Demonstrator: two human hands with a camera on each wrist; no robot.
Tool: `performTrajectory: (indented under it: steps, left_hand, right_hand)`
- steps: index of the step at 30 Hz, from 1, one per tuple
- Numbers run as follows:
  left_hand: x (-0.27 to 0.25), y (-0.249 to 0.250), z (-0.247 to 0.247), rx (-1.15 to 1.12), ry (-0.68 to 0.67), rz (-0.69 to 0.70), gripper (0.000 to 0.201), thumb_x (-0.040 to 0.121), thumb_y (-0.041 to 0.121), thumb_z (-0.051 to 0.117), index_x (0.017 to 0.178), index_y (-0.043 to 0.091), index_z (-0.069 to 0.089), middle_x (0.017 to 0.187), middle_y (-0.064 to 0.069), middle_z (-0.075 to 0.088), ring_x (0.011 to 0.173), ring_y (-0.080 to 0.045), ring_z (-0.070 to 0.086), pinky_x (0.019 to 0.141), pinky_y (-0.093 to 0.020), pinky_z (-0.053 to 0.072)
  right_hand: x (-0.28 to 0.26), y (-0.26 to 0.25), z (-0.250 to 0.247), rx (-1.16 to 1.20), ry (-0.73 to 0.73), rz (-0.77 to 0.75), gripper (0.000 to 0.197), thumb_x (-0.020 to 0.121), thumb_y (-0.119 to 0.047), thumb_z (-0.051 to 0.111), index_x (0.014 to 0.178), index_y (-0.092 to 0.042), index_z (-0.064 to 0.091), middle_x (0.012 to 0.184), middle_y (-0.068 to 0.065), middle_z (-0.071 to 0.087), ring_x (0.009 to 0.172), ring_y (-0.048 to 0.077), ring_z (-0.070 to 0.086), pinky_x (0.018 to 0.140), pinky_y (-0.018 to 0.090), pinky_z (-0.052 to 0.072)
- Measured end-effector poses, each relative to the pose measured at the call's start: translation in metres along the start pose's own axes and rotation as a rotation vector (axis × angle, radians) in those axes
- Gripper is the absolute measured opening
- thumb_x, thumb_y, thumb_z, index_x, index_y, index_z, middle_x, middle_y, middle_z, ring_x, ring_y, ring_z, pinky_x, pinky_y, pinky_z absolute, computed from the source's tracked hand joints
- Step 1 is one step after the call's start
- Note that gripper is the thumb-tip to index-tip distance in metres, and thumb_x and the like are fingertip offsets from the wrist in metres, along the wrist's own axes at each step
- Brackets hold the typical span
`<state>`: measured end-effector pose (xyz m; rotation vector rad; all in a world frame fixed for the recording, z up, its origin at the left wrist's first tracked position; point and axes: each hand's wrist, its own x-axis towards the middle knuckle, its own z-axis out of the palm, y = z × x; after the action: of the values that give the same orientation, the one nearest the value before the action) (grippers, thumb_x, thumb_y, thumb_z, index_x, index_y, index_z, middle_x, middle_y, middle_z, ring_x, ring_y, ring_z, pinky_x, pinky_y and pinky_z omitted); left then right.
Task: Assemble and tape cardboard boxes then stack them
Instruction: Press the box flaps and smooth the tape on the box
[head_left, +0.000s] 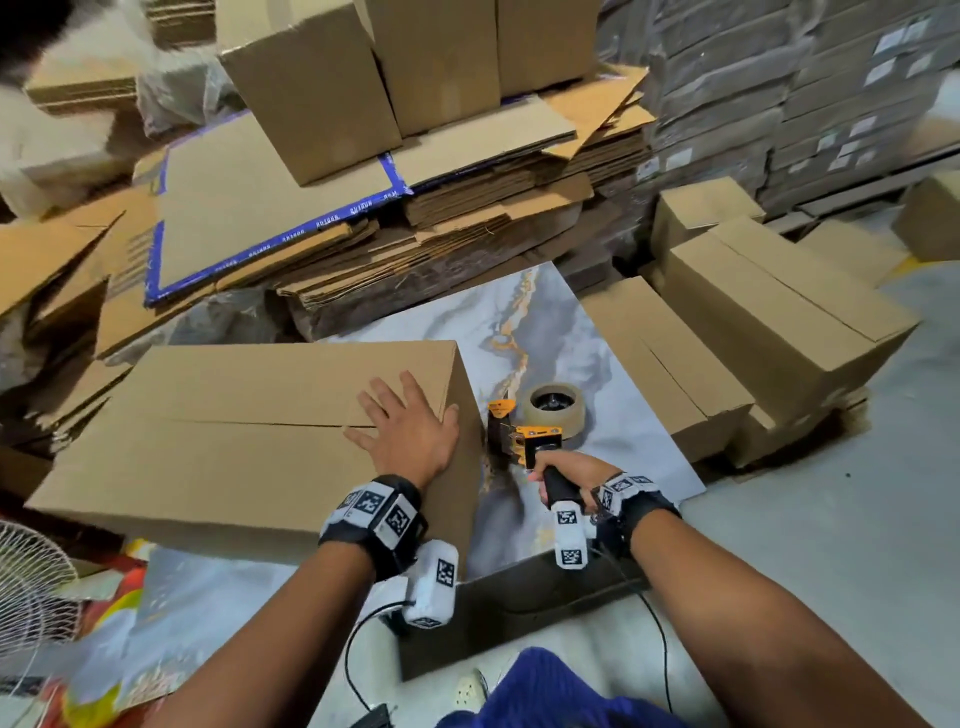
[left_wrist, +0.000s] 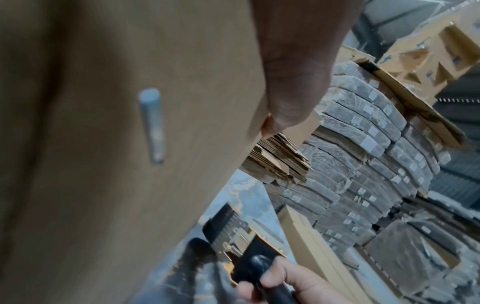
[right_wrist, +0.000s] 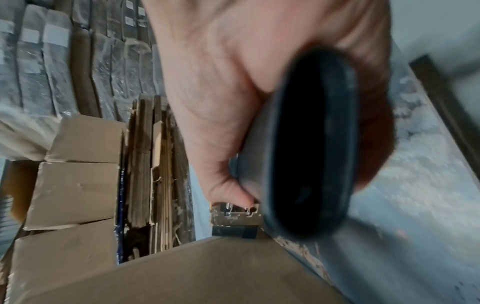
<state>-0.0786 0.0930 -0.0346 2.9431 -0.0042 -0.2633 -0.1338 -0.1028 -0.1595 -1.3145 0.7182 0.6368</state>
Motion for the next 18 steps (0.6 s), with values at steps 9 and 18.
performTrajectory:
  steps: [9,18]
  left_hand:
    - [0.003,0.04,0.007,-0.177,0.002,-0.089,0.082,0.102,0.063,0.027,0.162,0.014,0.002,0.167,-0.022,-0.013,0.154,-0.037,-0.014,0.118,-0.067,-0.004]
    - [0.028,0.062,-0.004,-0.556,0.036,-0.031,0.048,0.104,0.036,0.041,0.137,0.004,0.055,0.153,-0.026,0.035,0.145,-0.038,0.025,0.119,-0.056,0.021]
  right_hand:
    - [-0.045,-0.038,-0.021,0.297,0.073,-0.411,0.019,0.098,0.007,0.049,0.089,-0.009,0.049,0.07,0.017,0.051,0.046,0.02,0.057,0.044,0.024,0.046]
    - [-0.116,-0.118,0.005,0.053,0.227,-0.873,0.01,0.095,0.004,0.06,0.09,-0.005,0.061,0.062,0.004,0.055,0.052,0.017,0.048,0.048,0.027,0.045]
